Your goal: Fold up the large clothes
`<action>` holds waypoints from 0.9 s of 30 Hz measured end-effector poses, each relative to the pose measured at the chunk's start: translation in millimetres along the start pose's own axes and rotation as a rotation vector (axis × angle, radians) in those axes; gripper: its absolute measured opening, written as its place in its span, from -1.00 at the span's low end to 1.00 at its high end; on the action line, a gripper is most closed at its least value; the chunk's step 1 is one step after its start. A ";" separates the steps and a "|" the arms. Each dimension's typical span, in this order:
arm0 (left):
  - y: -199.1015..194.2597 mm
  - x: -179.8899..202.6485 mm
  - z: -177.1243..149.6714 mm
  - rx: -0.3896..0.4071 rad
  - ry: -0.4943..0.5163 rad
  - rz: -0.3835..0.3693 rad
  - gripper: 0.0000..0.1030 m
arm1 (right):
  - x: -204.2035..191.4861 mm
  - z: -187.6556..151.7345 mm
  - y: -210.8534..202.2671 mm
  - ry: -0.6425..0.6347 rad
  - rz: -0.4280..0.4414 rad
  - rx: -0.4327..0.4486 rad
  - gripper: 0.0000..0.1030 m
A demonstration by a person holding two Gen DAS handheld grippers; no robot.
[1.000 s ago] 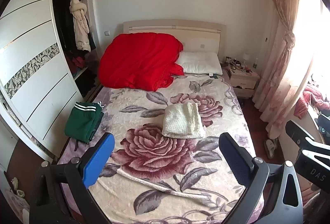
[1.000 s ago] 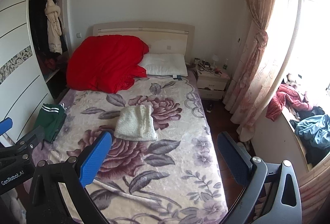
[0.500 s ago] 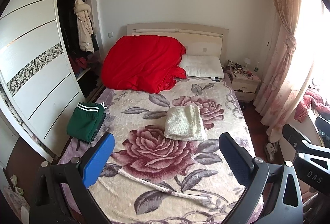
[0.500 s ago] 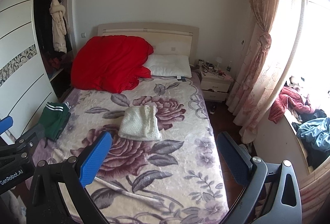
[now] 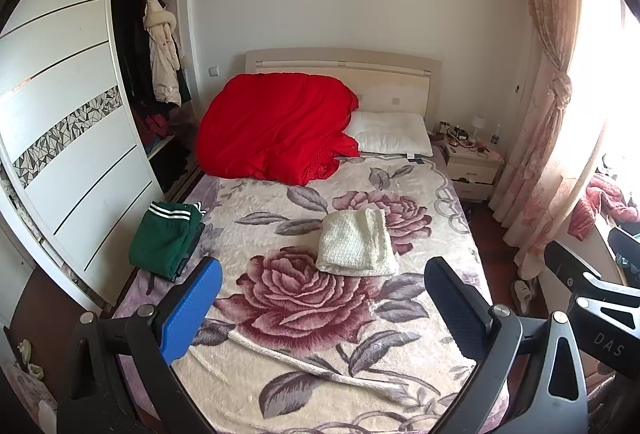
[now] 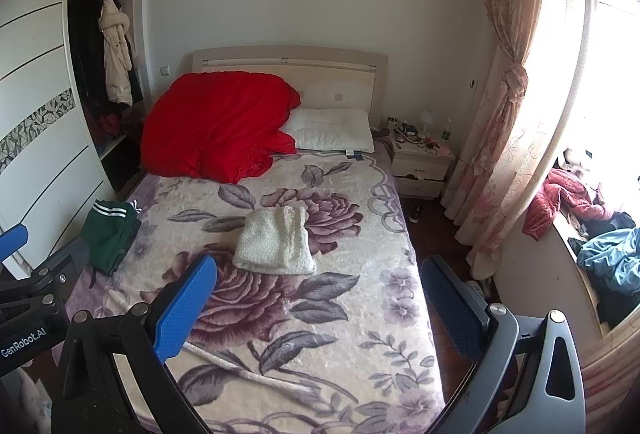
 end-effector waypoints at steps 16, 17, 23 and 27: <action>-3.5 -2.1 6.0 0.010 0.002 0.000 1.00 | -6.7 7.7 0.4 -0.001 0.010 0.001 1.00; -4.0 -1.9 6.4 0.011 0.005 0.000 1.00 | -6.6 8.2 0.7 0.001 0.010 0.002 1.00; -6.5 -4.0 7.1 0.017 0.005 -0.010 1.00 | -11.4 10.4 -3.4 0.002 0.000 0.014 1.00; -8.1 -6.1 9.7 0.023 0.006 -0.015 1.00 | -12.9 10.0 -5.9 0.003 -0.004 0.017 1.00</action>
Point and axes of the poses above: each gripper's, at about its wrist camera, not at the fingertips, and y roughly the way its jaws point, x to its right, z to its top, the point moved 7 cm from there along y, roughly the way its jaws point, and after that the axes turned 8 degrees about x, right-handed, at the moved point
